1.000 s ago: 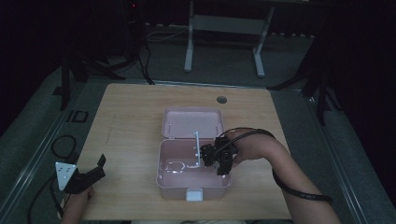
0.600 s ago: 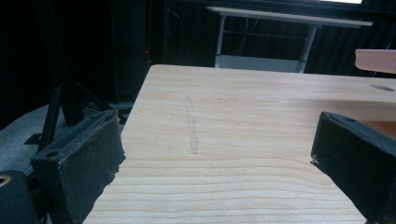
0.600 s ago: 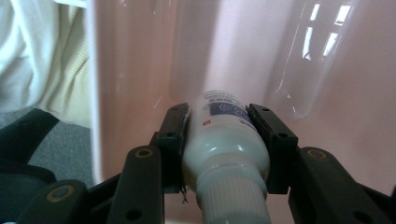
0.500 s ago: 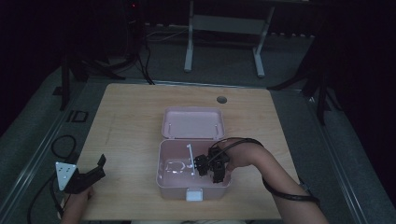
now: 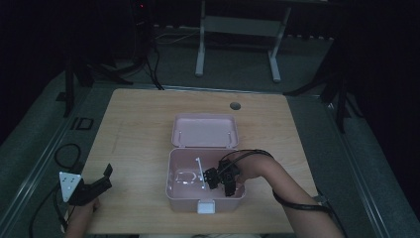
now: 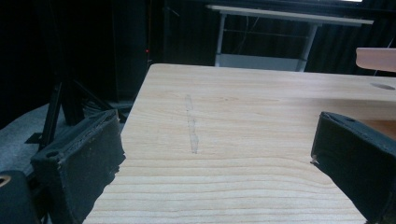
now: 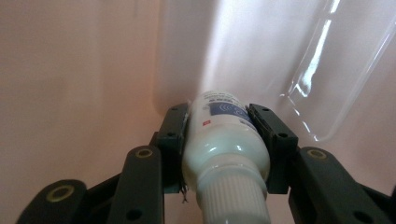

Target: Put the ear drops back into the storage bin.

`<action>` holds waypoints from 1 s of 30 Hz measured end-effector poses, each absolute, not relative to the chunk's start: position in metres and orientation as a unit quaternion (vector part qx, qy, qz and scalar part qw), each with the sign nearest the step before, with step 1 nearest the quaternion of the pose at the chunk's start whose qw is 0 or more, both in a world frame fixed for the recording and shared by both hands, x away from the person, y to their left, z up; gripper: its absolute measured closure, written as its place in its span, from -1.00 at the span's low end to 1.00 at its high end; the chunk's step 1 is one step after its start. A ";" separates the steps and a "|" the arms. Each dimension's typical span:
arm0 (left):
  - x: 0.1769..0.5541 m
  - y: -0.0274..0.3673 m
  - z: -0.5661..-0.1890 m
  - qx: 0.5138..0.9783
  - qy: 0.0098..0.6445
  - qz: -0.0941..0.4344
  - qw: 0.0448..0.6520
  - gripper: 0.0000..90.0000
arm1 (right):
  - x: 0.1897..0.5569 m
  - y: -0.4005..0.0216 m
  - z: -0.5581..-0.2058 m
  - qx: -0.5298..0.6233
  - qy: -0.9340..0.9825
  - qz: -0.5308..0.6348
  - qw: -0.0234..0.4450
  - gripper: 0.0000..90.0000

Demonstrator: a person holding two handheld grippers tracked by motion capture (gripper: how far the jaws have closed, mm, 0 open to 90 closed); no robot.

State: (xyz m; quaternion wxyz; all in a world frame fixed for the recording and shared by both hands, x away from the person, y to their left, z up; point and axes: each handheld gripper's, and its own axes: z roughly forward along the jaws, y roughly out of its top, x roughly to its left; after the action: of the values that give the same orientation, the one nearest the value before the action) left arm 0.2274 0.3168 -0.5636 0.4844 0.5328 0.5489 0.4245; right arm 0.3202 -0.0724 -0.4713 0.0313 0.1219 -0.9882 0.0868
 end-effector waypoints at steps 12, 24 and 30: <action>0.227 0.317 -0.564 0.533 0.549 0.424 0.485 -0.95 | 0.324 -0.073 -0.485 0.108 -0.989 0.090 0.033 0.32; 0.228 0.317 -0.564 0.534 0.548 0.424 0.484 -0.95 | 0.326 -0.074 -0.487 0.092 -0.991 0.090 0.031 0.27; 0.228 0.317 -0.564 0.534 0.548 0.424 0.484 -0.95 | 0.326 -0.074 -0.481 0.091 -0.992 0.085 0.029 0.24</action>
State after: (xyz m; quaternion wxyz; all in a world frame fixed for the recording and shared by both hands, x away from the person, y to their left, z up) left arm 0.2275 0.3166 -0.5636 0.4845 0.5341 0.5476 0.4244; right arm 0.3255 -0.0740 -0.4812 0.0286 0.0912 -0.9918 0.0853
